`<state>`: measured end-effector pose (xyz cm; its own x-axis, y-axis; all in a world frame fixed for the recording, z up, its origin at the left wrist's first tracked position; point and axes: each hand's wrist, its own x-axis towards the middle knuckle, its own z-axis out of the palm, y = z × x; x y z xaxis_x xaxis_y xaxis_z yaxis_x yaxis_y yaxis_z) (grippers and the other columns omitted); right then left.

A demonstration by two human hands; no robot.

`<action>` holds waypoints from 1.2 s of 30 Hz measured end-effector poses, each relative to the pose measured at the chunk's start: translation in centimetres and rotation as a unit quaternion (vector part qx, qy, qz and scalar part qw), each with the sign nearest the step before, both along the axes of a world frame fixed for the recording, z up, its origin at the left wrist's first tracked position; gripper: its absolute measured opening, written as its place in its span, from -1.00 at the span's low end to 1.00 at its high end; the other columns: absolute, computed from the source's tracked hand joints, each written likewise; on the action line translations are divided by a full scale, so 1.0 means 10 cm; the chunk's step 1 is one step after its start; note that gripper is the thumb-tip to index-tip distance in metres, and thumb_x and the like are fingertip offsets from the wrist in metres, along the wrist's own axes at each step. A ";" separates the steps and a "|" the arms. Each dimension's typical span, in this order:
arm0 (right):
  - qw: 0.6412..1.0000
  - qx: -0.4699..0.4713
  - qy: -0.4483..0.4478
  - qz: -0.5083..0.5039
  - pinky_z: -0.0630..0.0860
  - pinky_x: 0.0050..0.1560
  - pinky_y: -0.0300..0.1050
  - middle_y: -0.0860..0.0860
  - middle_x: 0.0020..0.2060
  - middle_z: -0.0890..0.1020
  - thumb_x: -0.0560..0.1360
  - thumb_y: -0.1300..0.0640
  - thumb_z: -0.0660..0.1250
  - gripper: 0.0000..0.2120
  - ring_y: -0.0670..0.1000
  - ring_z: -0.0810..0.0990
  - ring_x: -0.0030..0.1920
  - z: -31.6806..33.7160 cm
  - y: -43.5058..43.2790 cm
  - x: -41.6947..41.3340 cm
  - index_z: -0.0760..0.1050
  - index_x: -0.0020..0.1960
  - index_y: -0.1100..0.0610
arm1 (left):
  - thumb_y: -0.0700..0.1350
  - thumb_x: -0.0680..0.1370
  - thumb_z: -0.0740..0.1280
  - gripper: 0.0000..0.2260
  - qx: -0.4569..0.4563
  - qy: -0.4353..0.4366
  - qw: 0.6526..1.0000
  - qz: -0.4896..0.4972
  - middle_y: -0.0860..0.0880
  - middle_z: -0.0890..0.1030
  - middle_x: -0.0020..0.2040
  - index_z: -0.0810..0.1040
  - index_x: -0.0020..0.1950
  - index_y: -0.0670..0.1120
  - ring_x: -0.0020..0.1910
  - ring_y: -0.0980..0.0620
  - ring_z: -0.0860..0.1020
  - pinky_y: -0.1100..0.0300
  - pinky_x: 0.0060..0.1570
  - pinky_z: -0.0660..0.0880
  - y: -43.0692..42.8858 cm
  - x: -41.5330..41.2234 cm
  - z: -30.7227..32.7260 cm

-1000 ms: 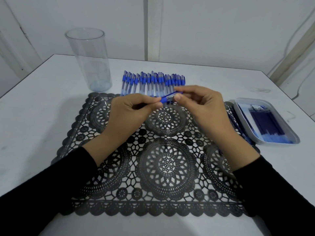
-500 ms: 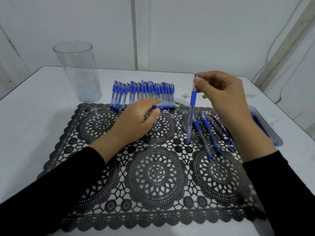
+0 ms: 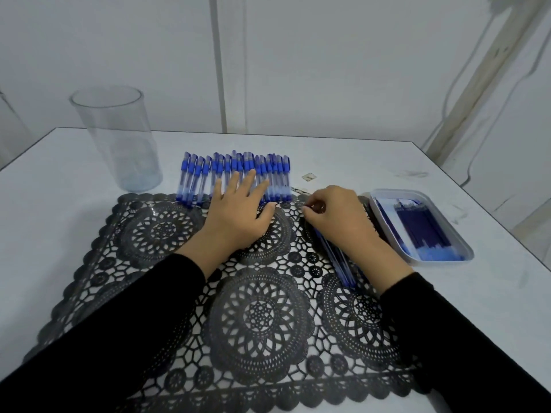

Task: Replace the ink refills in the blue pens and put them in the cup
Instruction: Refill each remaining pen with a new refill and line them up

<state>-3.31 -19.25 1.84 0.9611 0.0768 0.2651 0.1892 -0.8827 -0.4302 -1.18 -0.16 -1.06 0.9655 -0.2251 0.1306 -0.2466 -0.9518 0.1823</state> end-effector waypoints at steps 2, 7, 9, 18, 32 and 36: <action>1.000 -0.020 -0.001 0.003 0.35 -0.12 -0.19 0.02 -0.16 0.54 0.52 0.10 0.36 -0.85 -0.03 0.45 -0.14 -0.04 -0.01 0.02 0.67 -0.02 0.12 | 0.22 0.66 -0.03 -0.46 0.001 0.012 1.000 0.003 0.00 -0.08 0.64 0.00 0.62 0.10 0.61 -0.08 -0.13 -0.13 0.53 -0.25 0.00 0.00 0.01; 1.000 -0.007 -0.008 0.005 0.29 -0.10 -0.22 0.03 -0.14 0.51 0.54 0.07 0.34 -0.81 -0.03 0.45 -0.10 -0.02 -0.05 0.06 0.67 0.02 0.14 | 0.20 0.67 -0.02 -0.46 -0.001 0.021 1.000 0.004 0.00 -0.05 0.64 0.02 0.62 0.09 0.61 -0.08 -0.10 -0.13 0.53 -0.23 0.01 0.00 0.02; 1.000 0.011 -0.012 0.005 0.34 -0.10 -0.23 0.03 -0.12 0.59 0.55 0.05 0.33 -0.79 -0.04 0.50 -0.11 0.02 -0.05 0.11 0.66 0.04 0.14 | 0.19 0.67 -0.01 -0.47 -0.010 0.013 1.000 0.006 0.01 -0.03 0.64 0.04 0.62 0.09 0.61 -0.08 -0.08 -0.13 0.53 -0.23 0.01 0.01 0.03; 0.996 0.084 0.018 -0.006 0.34 0.02 -0.39 0.06 0.07 0.69 0.57 0.10 0.33 -0.75 -0.07 0.59 0.03 0.14 0.11 0.72 0.63 0.18 0.14 | 0.17 0.68 -0.06 -0.51 -0.012 0.019 0.999 0.024 0.04 -0.04 0.64 0.02 0.62 0.15 0.61 -0.04 -0.11 -0.15 0.54 -0.21 -0.06 0.36 0.13; 0.992 0.105 0.062 -0.005 0.32 -0.37 -0.59 0.07 -0.03 0.69 0.48 0.25 0.35 -0.78 -0.17 0.49 -0.28 0.01 0.17 0.95 0.67 0.09 0.14 | 0.16 0.68 -0.02 -0.51 -0.042 0.014 0.998 0.033 0.04 -0.06 0.64 0.04 0.61 0.16 0.61 -0.07 -0.10 -0.18 0.52 -0.22 0.00 0.43 0.00; 0.994 0.093 0.052 -0.011 0.32 -0.39 -0.50 0.08 -0.04 0.70 0.49 0.17 0.40 -0.80 -0.12 0.49 -0.25 0.01 0.21 0.96 0.68 0.09 0.15 | 0.17 0.67 -0.01 -0.51 -0.046 0.011 0.998 0.034 0.04 -0.04 0.64 0.06 0.61 0.16 0.61 -0.07 -0.09 -0.18 0.53 -0.21 0.01 0.44 0.00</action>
